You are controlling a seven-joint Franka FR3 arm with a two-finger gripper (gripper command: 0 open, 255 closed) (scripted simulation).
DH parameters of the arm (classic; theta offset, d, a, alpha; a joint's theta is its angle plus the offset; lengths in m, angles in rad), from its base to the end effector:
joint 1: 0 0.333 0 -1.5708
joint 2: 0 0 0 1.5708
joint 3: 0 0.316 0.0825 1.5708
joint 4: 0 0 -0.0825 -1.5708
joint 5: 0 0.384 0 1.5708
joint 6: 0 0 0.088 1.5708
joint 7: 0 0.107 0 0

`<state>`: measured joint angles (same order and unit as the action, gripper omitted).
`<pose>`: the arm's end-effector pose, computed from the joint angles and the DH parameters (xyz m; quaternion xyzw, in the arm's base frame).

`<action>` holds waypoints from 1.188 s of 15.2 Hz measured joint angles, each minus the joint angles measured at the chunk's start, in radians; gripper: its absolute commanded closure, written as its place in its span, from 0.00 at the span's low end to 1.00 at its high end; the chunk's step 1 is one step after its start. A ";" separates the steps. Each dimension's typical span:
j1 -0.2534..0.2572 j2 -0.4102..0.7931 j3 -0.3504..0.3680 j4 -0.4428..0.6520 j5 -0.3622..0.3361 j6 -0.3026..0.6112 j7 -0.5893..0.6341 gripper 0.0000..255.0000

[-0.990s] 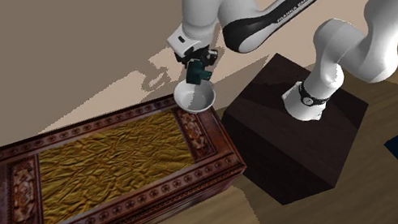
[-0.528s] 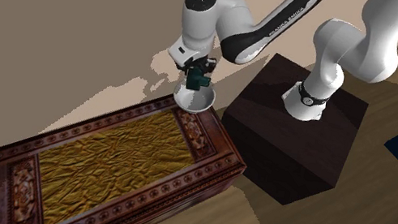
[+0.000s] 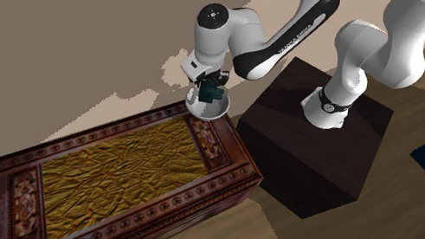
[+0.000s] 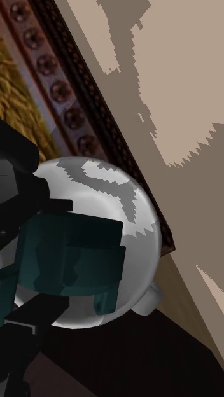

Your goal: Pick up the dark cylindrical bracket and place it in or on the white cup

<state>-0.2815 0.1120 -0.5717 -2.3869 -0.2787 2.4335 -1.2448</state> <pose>0.3237 -0.3751 0.2763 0.9468 0.2982 -0.1154 0.0355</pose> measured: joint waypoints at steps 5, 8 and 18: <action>-0.001 0.012 0.001 -0.002 0.006 0.013 -0.002 1.00; -0.001 0.012 0.001 -0.002 0.006 0.013 -0.002 0.00; 0.021 -0.085 0.005 0.027 -0.032 -0.107 0.028 0.00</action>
<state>-0.2607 0.0271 -0.5663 -2.3602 -0.3108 2.3262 -1.2170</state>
